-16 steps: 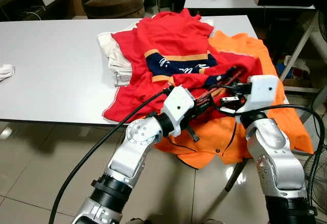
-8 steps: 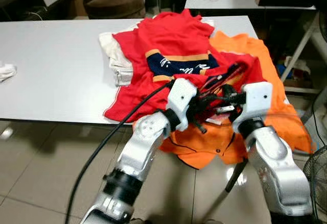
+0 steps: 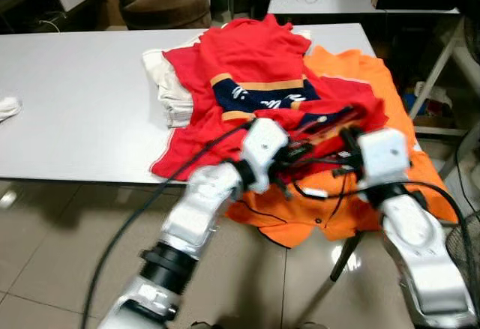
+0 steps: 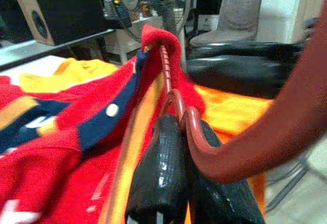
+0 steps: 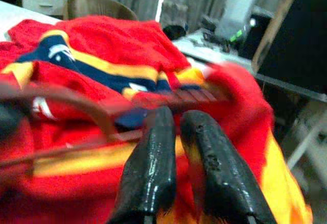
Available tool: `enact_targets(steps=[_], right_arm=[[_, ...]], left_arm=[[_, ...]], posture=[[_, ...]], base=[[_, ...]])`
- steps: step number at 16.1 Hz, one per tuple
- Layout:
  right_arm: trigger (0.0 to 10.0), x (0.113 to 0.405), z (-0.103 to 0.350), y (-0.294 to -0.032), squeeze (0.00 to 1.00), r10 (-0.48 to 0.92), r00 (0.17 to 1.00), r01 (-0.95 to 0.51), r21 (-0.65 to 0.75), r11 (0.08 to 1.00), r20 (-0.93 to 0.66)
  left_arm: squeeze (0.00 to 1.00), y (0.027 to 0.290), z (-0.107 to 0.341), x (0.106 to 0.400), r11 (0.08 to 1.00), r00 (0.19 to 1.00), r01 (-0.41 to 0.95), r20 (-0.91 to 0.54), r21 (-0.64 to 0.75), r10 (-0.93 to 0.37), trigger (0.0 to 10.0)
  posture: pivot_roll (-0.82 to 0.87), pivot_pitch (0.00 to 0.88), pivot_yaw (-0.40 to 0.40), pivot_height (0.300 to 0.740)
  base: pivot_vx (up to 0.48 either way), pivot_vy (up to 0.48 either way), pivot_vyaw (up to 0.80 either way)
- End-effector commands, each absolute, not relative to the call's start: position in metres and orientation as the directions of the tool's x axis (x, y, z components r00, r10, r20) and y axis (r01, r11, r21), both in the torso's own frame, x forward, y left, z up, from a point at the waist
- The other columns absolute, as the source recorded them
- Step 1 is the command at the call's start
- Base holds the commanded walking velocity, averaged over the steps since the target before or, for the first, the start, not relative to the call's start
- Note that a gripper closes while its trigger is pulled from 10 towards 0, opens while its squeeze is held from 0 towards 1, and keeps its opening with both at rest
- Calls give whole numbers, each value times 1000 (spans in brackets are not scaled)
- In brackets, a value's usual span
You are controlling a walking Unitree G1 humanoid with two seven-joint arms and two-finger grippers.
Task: Hang hanger
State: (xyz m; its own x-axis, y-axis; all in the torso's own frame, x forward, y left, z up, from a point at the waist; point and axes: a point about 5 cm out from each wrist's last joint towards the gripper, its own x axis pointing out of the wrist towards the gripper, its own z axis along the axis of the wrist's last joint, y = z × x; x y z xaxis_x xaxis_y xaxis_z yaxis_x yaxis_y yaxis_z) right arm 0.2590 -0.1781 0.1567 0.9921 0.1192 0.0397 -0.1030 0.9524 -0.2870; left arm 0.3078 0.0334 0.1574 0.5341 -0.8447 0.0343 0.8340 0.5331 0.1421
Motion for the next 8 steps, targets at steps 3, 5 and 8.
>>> enact_targets(steps=[3, 5, 8], right_arm=[[10000, 250, 159, -180, 1000, 99, 991, -72, -267, 961, 90], [10000, 249, 160, -182, 1000, 81, 990, -44, -298, 953, 113], [10000, 241, 153, -201, 1000, -35, 980, 131, -503, 855, 197]], left_arm=[[0, 49, 152, 316, 591, 596, 796, 2, 131, -803, 10000], [0, 49, 153, 316, 595, 599, 794, 8, 123, -801, 10000], [0, 57, 155, 308, 570, 568, 818, 52, 76, -822, 10000]], posture=[[-292, 56, 107, 740], [-292, 56, 107, 740], [-304, 57, 115, 740]], base=[[0, 0, 0], [0, 0, 0], [0, 0, 0]])
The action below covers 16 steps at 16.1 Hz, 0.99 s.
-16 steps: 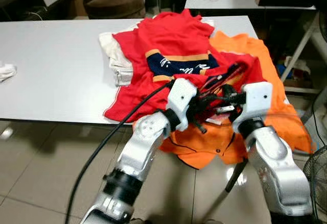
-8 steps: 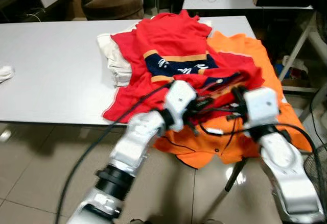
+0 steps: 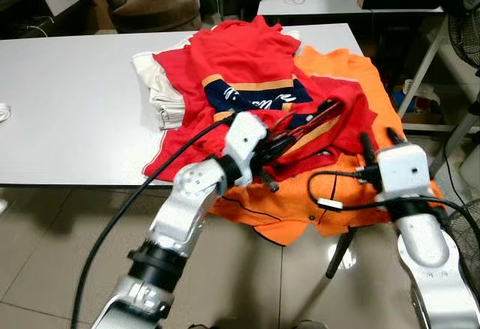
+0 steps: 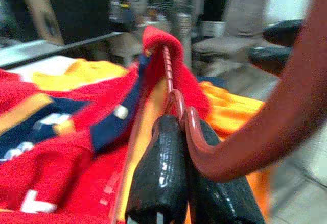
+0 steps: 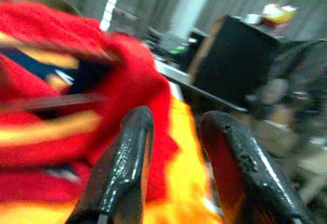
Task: Hang hanger
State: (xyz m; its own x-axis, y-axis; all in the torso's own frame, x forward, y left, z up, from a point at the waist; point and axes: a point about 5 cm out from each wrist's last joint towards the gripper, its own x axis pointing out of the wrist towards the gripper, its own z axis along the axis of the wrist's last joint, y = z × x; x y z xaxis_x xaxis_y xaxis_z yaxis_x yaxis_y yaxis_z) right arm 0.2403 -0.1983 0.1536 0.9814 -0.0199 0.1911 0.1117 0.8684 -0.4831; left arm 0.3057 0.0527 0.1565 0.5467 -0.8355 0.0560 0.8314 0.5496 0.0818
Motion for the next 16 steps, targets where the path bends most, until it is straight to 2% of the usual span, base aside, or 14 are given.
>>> enact_targets(steps=[1, 2, 5, 6, 7, 8, 10, 11, 12, 14, 16], right_arm=[[10000, 236, 149, -207, 1000, -60, 979, 157, -529, 834, 196], [10000, 230, 145, -210, 1000, -72, 976, 176, -555, 813, 204], [10000, 218, 132, -213, 1000, -154, 969, 238, -576, 782, 191], [10000, 216, 128, -213, 349, -181, 966, 255, -575, 777, 184], [10000, 217, 127, -211, 0, -180, 967, 253, -570, 782, 182], [10000, 219, 127, -208, 0, -162, 968, 245, -567, 787, 192], [10000, 232, 129, -195, 0, -115, 978, 182, -446, 876, 173], [10000, 235, 130, -194, 0, -115, 978, 178, -413, 893, 172], [10000, 247, 132, -194, 0, -131, 980, 170, -299, 939, 147], [10000, 258, 134, -190, 0, -101, 987, 128, -234, 964, 126], [10000, 271, 148, -187, 0, -63, 980, 110, -252, 961, 187]], left_arm=[[0, 69, 153, 301, 515, 514, 857, 29, 28, -857, 10000], [0, 81, 151, 293, 474, 475, 880, 3, 38, -880, 10000], [0, 97, 155, 283, 492, 491, 870, 21, 35, -871, 10000], [0, 97, 162, 282, 517, 516, 856, 78, -7, -853, 10000], [0, 98, 167, 282, 526, 526, 850, 113, -37, -843, 10000], [0, 98, 170, 282, 525, 530, 848, 136, -75, -837, 10000], [0, 94, 173, 286, 543, 548, 836, 153, -74, -823, 10000], [0, 92, 173, 287, 551, 554, 832, 151, -62, -819, 10000], [0, 84, 172, 290, 567, 566, 823, 141, -43, -812, 10000], [0, 78, 171, 289, 553, 553, 832, 138, -44, -822, 10000], [0, 71, 168, 283, 516, 515, 856, 122, -24, -849, 10000]], posture=[[-303, 60, 118, 740], [-299, 61, 116, 740], [-283, 61, 106, 740], [-280, 61, 103, 740], [-279, 62, 101, 740], [-277, 62, 99, 740], [-280, 59, 99, 740], [-279, 56, 101, 740], [-283, 50, 105, 740], [-287, 46, 109, 740], [-286, 37, 112, 740]], base=[[0, 0, 0], [0, 0, 0], [0, 0, 0], [0, 0, 0], [0, 0, 0], [0, 0, 0], [0, 0, 0], [0, 0, 0], [0, 0, 0], [0, 0, 0], [0, 0, 0]])
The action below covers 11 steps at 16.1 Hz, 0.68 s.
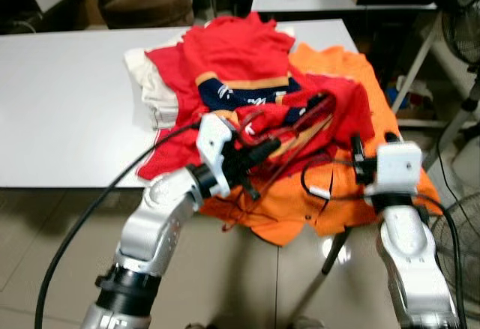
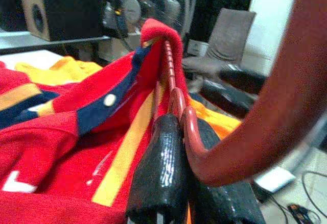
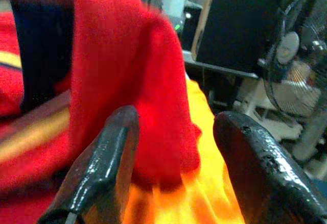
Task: Hang hanger
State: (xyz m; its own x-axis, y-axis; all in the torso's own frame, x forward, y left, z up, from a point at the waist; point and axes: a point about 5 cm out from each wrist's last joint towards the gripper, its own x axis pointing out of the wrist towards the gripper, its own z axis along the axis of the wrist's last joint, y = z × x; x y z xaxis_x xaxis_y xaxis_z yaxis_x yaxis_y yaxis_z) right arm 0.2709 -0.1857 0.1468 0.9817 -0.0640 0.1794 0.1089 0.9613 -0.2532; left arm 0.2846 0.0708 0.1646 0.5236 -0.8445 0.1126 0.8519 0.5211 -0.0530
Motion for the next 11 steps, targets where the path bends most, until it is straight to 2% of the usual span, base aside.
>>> enact_targets(steps=[1, 3, 6, 11], right_arm=[[10000, 273, 151, -188, 0, -62, 978, 114, -260, 959, 200], [10000, 277, 161, -189, 0, -46, 969, 117, -290, 950, 241], [10000, 281, 151, -192, 0, -35, 980, 101, -343, 934, 194], [10000, 291, 144, -185, 0, 26, 988, 28, -342, 939, 152]], left_arm=[[0, 71, 167, 283, 513, 512, 858, 122, -24, -850, 10000], [0, 69, 166, 281, 506, 505, 862, 117, -22, -855, 10000], [0, 67, 164, 281, 502, 501, 865, 115, -24, -858, 10000], [0, 62, 166, 280, 485, 483, 875, 120, -18, -867, 10000]], posture=[[-286, 37, 112, 740], [-284, 34, 108, 740], [-286, 32, 106, 740], [-285, 33, 103, 740]], base=[[0, 0, 0], [0, 0, 0], [0, 0, 0], [0, 0, 0]])
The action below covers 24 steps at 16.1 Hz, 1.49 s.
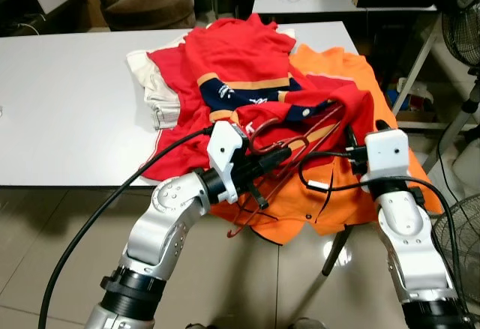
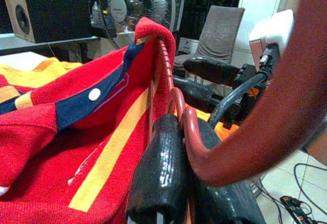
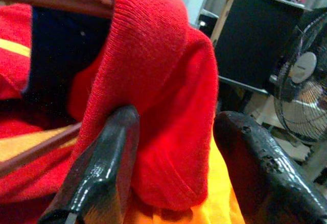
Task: Hang hanger
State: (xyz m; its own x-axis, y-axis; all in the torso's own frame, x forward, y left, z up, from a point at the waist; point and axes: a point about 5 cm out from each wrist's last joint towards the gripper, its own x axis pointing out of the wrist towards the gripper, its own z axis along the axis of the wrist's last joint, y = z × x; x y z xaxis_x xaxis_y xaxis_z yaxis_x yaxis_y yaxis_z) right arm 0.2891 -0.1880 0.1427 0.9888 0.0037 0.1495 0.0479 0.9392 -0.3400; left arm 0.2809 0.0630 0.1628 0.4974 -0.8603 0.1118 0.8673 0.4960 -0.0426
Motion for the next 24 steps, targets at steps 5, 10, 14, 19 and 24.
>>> enact_targets(steps=[5, 10, 14, 19, 24], right_arm=[[10000, 305, 151, -192, 0, -6, 983, 74, -363, 929, 185], [3020, 322, 152, -191, 0, -28, 982, 87, -321, 943, 185], [0, 331, 155, -190, 0, -34, 980, 95, -308, 947, 196], [0, 323, 158, -177, 0, 23, 974, 46, -294, 955, 225], [0, 308, 165, -157, 0, 105, 962, -27, -297, 954, 250]], left_arm=[[0, 60, 168, 278, 480, 477, 877, 131, -13, -869, 10000], [0, 58, 168, 277, 473, 470, 881, 132, -12, -873, 10000], [0, 56, 169, 277, 464, 461, 886, 133, -10, -877, 10000], [0, 57, 165, 284, 514, 513, 858, 112, -17, -851, 10000], [0, 53, 166, 291, 560, 559, 828, 107, -18, -822, 10000]], posture=[[-270, 43, 94, 740], [-271, 49, 97, 740], [-272, 52, 97, 740], [-280, 56, 96, 740], [-290, 59, 105, 740]], base=[[0, 0, 0], [0, 0, 0], [0, 0, 0], [0, 0, 0], [0, 0, 0]])
